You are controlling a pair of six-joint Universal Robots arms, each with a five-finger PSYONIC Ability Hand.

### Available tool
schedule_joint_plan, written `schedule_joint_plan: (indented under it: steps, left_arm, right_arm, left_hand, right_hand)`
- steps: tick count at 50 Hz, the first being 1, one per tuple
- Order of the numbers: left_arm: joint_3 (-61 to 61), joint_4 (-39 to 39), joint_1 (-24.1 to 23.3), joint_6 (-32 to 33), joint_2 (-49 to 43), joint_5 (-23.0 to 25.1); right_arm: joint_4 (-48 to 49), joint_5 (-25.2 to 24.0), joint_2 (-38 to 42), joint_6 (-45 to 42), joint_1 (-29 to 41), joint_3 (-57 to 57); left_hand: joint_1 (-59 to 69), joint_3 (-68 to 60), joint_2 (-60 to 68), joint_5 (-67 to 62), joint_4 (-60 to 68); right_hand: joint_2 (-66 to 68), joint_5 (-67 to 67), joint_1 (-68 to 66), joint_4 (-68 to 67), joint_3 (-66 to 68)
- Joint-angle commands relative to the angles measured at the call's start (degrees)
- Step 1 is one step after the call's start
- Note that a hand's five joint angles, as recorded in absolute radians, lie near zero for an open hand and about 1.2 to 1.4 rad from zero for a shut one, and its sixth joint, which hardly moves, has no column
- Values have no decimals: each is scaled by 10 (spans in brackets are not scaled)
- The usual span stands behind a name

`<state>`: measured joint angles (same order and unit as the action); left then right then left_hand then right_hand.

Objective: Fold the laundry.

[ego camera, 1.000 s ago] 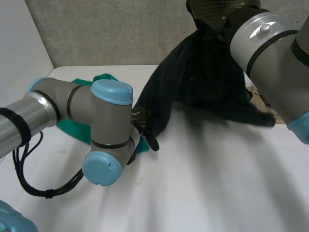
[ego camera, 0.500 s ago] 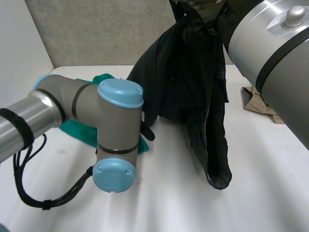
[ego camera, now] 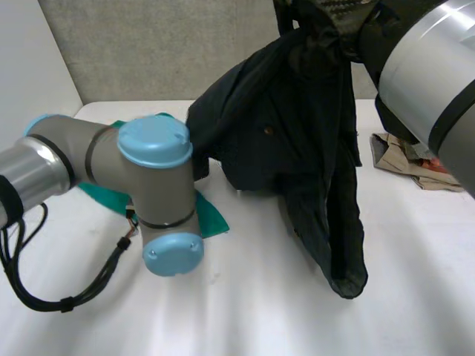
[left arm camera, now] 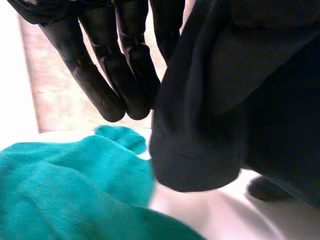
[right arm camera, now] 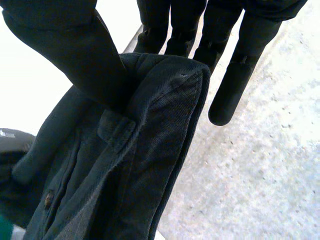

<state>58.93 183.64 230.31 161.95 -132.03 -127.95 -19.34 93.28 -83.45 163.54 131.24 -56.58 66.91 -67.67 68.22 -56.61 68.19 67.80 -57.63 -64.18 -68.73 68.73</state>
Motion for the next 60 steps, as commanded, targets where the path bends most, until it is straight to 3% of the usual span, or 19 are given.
schedule_joint_plan:
  steps: [1,6,7,10,11,15,18,25,32,37,42,47,55,60]
  left_arm:
    - [22,9,62,1,70,-12]
    - [72,22,106,24,175,109]
    - [92,28,120,45,215,170]
    - [122,39,142,83,276,252]
    - [136,47,152,113,315,299]
    - [152,51,154,183,393,377]
    - [148,42,153,229,425,404]
    - [84,-35,152,294,343,437]
    - [-63,-105,131,327,172,441]
    - [-215,-63,119,347,100,415]
    - [-312,75,120,350,106,370]
    - [-293,158,124,353,131,368]
    - [-135,127,139,354,175,394]
    - [22,124,138,352,200,396]
  right_arm:
    - [6,-12,-8,16,-45,-27]
    - [13,-22,-6,10,-91,-35]
    - [14,-28,-4,8,-113,-35]
    - [11,-42,3,7,-152,-35]
    - [11,-55,9,7,-175,-35]
    - [15,-78,30,6,-219,-35]
    - [18,-86,57,5,-243,-30]
    - [34,-93,130,-1,-259,-17]
    - [134,-97,217,-25,-245,19]
    - [284,-79,273,-63,-232,102]
    - [435,-72,290,-88,-225,188]
    - [470,-77,291,-77,-222,219]
    - [403,-117,291,-60,-226,179]
    - [382,-147,290,-59,-250,74]
  left_hand:
    - [131,-123,118,-134,118]
    - [131,-123,118,-134,118]
    - [131,-123,118,-134,118]
    - [131,-123,118,-134,118]
    - [131,-123,118,-134,118]
    - [131,-123,118,-134,118]
    - [131,-123,118,-134,118]
    - [131,-123,118,-134,118]
    - [131,-123,118,-134,118]
    - [131,-123,118,-134,118]
    - [131,-123,118,-134,118]
    - [131,-123,118,-134,118]
    - [131,-123,118,-134,118]
    - [131,-123,118,-134,118]
  right_hand:
    - [122,-124,-158,-113,113]
    - [122,-124,-158,-113,113]
    - [122,-124,-158,-113,113]
    - [122,-124,-158,-113,113]
    - [122,-124,-158,-113,113]
    - [122,-124,-158,-113,113]
    - [122,-124,-158,-113,113]
    - [122,-124,-158,-113,113]
    - [122,-124,-158,-113,113]
    - [122,-124,-158,-113,113]
    - [122,-124,-158,-113,113]
    - [122,-124,-158,-113,113]
    - [122,-124,-158,-113,113]
    - [122,-124,-158,-113,113]
